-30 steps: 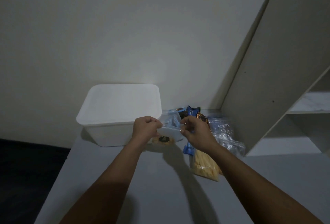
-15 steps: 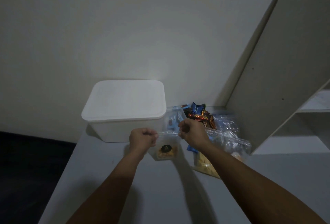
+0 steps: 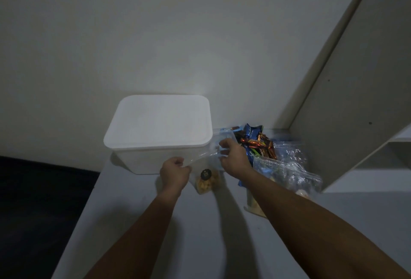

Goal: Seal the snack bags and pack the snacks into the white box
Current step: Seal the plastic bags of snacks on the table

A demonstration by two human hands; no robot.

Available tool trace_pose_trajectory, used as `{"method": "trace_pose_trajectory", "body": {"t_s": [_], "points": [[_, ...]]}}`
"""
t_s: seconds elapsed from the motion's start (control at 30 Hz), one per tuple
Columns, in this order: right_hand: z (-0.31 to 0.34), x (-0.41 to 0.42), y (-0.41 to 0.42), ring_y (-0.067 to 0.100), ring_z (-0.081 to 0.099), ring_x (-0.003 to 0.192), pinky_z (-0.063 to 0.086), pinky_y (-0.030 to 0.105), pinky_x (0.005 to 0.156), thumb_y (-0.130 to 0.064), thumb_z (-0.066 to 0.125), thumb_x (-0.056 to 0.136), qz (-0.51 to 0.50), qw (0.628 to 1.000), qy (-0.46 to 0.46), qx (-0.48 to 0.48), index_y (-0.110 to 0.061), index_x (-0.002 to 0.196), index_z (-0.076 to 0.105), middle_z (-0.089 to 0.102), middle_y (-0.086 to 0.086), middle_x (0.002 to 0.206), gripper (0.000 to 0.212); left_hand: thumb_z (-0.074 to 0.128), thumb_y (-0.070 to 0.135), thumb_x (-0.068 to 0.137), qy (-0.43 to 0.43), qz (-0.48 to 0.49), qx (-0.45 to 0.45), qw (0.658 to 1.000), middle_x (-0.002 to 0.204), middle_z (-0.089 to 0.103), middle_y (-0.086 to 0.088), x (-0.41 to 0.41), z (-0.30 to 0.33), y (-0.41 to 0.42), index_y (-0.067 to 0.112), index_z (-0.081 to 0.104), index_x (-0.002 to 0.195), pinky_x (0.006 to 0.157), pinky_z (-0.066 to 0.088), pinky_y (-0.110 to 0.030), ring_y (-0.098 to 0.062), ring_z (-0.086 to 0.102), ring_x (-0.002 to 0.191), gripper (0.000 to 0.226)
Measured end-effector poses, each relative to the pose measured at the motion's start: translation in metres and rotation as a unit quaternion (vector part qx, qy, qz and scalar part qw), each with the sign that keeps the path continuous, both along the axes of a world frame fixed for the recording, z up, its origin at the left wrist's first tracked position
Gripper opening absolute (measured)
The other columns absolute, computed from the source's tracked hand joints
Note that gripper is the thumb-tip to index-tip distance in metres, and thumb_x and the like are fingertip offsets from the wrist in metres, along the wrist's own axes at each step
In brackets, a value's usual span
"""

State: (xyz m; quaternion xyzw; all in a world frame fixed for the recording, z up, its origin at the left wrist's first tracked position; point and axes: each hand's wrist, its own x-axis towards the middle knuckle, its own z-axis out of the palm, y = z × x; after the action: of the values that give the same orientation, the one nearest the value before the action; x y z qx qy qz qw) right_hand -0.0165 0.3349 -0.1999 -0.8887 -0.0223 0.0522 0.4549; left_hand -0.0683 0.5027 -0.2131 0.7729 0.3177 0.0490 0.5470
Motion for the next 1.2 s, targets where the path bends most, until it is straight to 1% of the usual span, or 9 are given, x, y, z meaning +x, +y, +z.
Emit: {"method": "trace_pose_trajectory", "body": {"t_s": [0.1,0.43,0.57,0.67,0.77,0.87,1.0,1.13,1.2], "points": [[-0.005,-0.001,-0.013,0.018,0.062,0.100,0.058,0.041,0.084,0.001,0.064,0.084,-0.017,1.000,0.006,-0.007,-0.012,0.110,0.058,0.058,-0.002,0.108,0.030,0.078,0.009,0.068,-0.017,0.012,0.047,0.999,0.107,0.065,-0.013,0.000,0.000,-0.004,0.005,0.063,0.107,0.089,0.050,-0.033,-0.030,0.062,0.100,0.042],[-0.017,-0.018,-0.103,0.022,0.061,0.088,0.052,0.034,0.076,-0.004,0.070,0.079,-0.077,0.988,0.073,-0.114,-0.015,0.087,0.063,0.064,0.004,0.090,0.015,0.071,0.010,0.069,0.001,-0.072,0.048,0.996,0.067,0.061,0.003,-0.003,-0.007,-0.063,0.017,0.058,0.067,0.065,0.044,-0.024,-0.023,0.061,0.072,0.015],[-0.024,-0.032,-0.143,0.026,0.064,0.088,0.048,0.031,0.074,-0.016,0.070,0.080,-0.127,0.973,0.106,-0.161,-0.015,0.083,0.065,0.066,0.006,0.086,0.006,0.078,0.026,0.069,0.086,-0.214,0.015,0.973,0.079,0.068,0.001,0.006,-0.021,-0.105,0.022,0.062,0.073,0.079,0.055,-0.032,-0.020,0.066,0.081,0.017],[-0.035,-0.041,-0.163,0.031,0.067,0.085,0.043,0.027,0.061,-0.030,0.066,0.083,-0.170,0.964,0.137,-0.151,-0.015,0.074,0.061,0.067,0.012,0.079,0.019,0.075,0.033,0.066,0.137,-0.305,0.005,0.942,0.087,0.070,0.002,0.007,-0.026,-0.137,0.025,0.064,0.083,0.081,0.056,-0.037,-0.018,0.066,0.085,0.022],[-0.042,-0.044,-0.173,0.032,0.066,0.092,0.047,0.032,0.066,-0.031,0.067,0.081,-0.160,0.957,0.195,-0.144,-0.005,0.092,0.064,0.066,0.013,0.089,0.029,0.075,0.017,0.068,0.155,-0.337,-0.064,0.926,0.107,0.068,-0.006,0.006,-0.023,-0.165,0.014,0.061,0.113,0.078,0.055,-0.033,-0.023,0.065,0.096,0.047],[-0.042,-0.045,-0.177,0.027,0.062,0.095,0.043,0.028,0.069,-0.026,0.074,0.077,-0.173,0.955,0.223,-0.091,-0.003,0.104,0.062,0.065,0.011,0.100,0.037,0.073,0.010,0.066,0.155,-0.317,-0.102,0.930,0.109,0.065,-0.011,0.005,-0.019,-0.181,0.011,0.055,0.116,0.084,0.056,-0.040,-0.026,0.065,0.096,0.053],[-0.039,-0.044,-0.180,0.017,0.058,0.061,0.045,0.024,0.052,-0.020,0.073,0.079,-0.213,0.946,0.240,0.051,0.000,0.084,0.068,0.064,0.011,0.075,0.020,0.070,0.004,0.069,0.133,-0.273,-0.123,0.945,0.104,0.068,-0.010,0.009,-0.019,-0.187,0.014,0.052,0.116,0.085,0.055,-0.041,-0.026,0.066,0.094,0.051],[-0.034,-0.038,-0.185,0.014,0.059,0.063,0.046,0.023,0.056,-0.016,0.070,0.080,-0.187,0.948,0.251,0.056,-0.007,0.084,0.071,0.065,0.004,0.072,0.010,0.074,0.018,0.063,0.138,-0.290,-0.102,0.941,0.111,0.066,-0.009,0.010,-0.016,-0.189,0.016,0.054,0.119,0.088,0.054,-0.042,-0.023,0.064,0.097,0.059],[-0.035,-0.037,-0.186,0.015,0.058,0.061,0.045,0.023,0.055,-0.011,0.067,0.080,-0.179,0.948,0.252,0.069,-0.006,0.085,0.071,0.065,0.006,0.072,0.009,0.072,0.015,0.070,0.154,-0.300,-0.105,0.936,0.116,0.063,-0.012,0.007,-0.013,-0.189,0.012,0.053,0.122,0.073,0.052,-0.030,-0.019,0.061,0.091,0.056]]}}
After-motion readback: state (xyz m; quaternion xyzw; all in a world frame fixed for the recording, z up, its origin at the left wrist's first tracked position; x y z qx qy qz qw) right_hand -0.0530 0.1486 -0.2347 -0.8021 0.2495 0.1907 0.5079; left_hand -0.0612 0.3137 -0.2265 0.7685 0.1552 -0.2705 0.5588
